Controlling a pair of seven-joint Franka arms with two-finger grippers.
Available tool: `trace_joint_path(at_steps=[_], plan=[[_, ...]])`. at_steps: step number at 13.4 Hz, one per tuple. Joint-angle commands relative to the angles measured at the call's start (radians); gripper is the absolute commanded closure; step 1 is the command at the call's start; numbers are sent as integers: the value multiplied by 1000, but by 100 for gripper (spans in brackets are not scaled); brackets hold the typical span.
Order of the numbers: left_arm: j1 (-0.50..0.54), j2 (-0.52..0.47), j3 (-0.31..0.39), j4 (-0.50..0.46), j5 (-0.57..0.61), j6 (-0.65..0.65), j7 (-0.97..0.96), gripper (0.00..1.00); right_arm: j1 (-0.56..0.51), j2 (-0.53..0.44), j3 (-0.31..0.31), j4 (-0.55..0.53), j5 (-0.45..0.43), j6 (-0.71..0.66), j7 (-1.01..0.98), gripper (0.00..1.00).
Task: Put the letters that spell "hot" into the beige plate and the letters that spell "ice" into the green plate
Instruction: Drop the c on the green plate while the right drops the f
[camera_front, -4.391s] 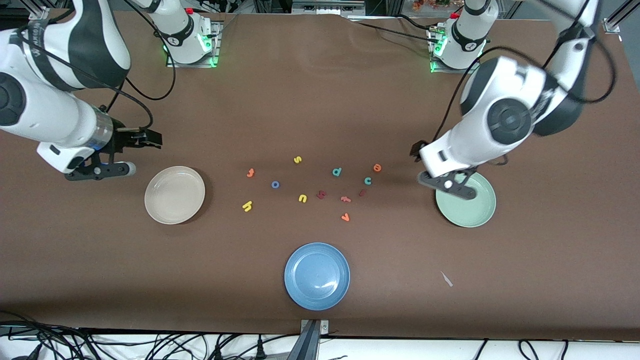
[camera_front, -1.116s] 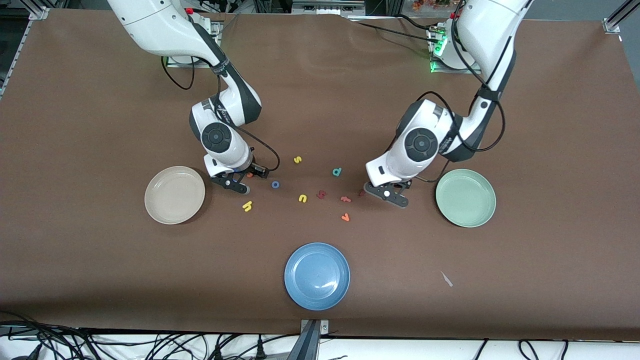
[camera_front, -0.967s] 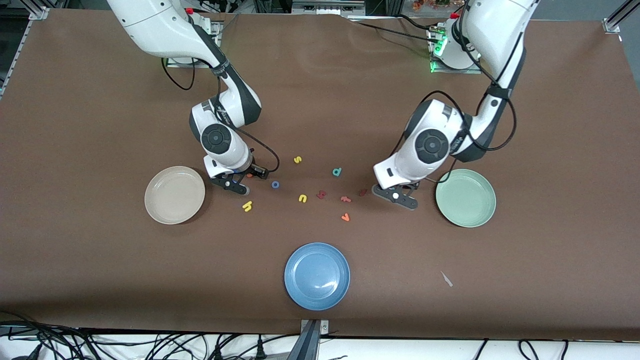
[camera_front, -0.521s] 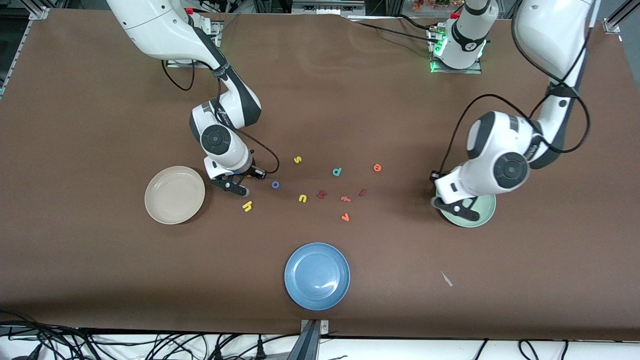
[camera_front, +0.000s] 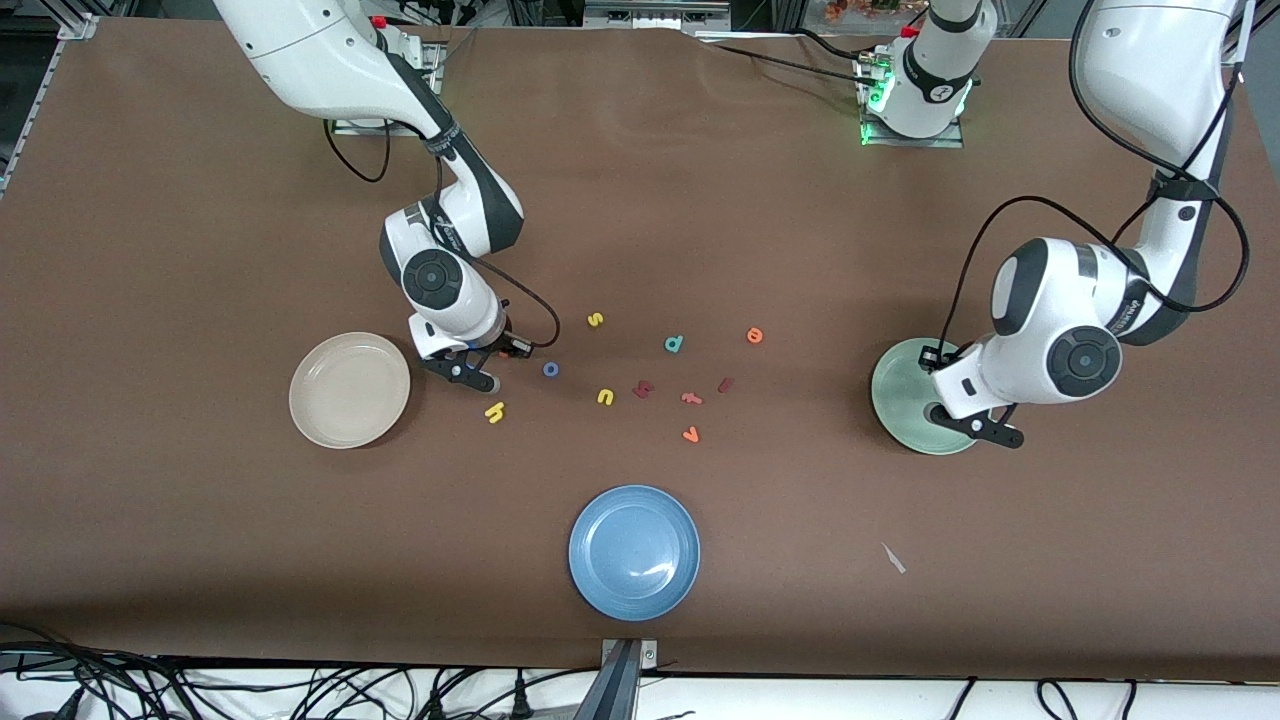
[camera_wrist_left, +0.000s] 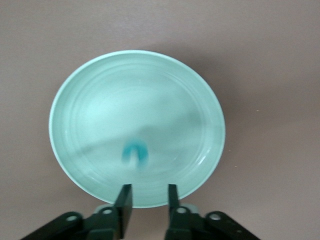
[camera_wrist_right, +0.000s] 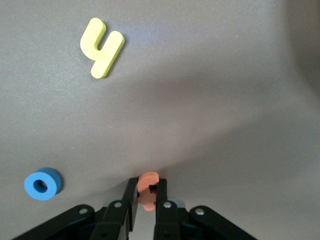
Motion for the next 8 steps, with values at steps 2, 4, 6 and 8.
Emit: trace_joint_path(at_steps=[2, 4, 6, 8], plan=[[1, 13, -19, 28, 25, -8, 6, 0, -7, -52, -40, 47, -4, -169, -189, 96], [1, 8, -25, 30, 25, -11, 6, 0, -7, -106, -106, 36, -4, -256, -431, 96], [7, 0, -63, 31, 22, -13, 1, 0, -7, -153, -163, -4, -4, -258, -650, 94], [6, -14, -89, 31, -36, -13, -5, 0, -7, -169, -220, -25, -4, -247, -836, 94]])
